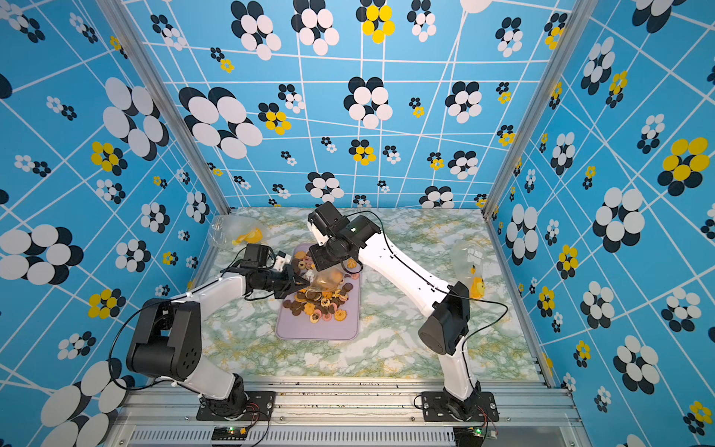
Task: Pour cookies out of the ziploc bag
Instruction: 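Pour the cookies out of the ziploc bag onto the tray.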
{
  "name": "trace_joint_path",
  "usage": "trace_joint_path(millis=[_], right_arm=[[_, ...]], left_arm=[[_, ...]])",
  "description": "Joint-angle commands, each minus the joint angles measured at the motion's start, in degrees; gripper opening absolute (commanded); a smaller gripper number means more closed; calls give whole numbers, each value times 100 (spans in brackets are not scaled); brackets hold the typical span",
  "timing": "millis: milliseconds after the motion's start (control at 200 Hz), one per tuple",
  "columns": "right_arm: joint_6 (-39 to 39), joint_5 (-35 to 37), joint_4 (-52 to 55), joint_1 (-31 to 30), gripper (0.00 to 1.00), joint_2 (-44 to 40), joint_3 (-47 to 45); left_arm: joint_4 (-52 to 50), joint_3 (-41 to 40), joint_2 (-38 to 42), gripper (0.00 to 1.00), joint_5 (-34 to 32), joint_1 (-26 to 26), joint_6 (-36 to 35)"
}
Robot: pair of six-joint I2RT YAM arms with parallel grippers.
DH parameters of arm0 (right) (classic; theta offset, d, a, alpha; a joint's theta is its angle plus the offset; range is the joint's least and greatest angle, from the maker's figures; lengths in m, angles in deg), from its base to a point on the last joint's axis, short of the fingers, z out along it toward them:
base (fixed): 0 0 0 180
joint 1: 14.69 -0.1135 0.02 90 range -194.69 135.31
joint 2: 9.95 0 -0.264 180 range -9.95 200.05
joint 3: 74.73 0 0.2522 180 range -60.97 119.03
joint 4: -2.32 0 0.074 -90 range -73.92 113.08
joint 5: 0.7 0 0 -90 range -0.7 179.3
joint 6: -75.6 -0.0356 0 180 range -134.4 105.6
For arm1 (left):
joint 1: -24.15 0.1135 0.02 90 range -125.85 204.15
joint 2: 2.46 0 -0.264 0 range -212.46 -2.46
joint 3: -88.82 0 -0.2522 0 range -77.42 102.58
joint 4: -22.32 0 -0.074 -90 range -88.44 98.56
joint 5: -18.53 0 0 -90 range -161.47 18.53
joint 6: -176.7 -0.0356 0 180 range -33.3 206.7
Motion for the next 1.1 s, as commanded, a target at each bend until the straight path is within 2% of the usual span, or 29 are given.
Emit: trace_joint_path(millis=[0, 210, 600, 849, 1094], right_arm=[[86, 175, 119, -17, 0, -302, 181], [100, 238, 154, -13, 0, -365, 112], [94, 259, 86, -17, 0, -539, -137], [132, -191, -136, -63, 0, -635, -515], [187, -445, -421, -353, 0, -690, -811]], left_arm=[[149, 137, -172, 0, -12, -88, 96], [237, 396, -363, 0, -50, -283, 185], [183, 632, -519, 0, -71, -308, 175], [-3, 248, -269, 0, -72, -271, 8], [-302, -150, 150, 0, -64, 6, -200]])
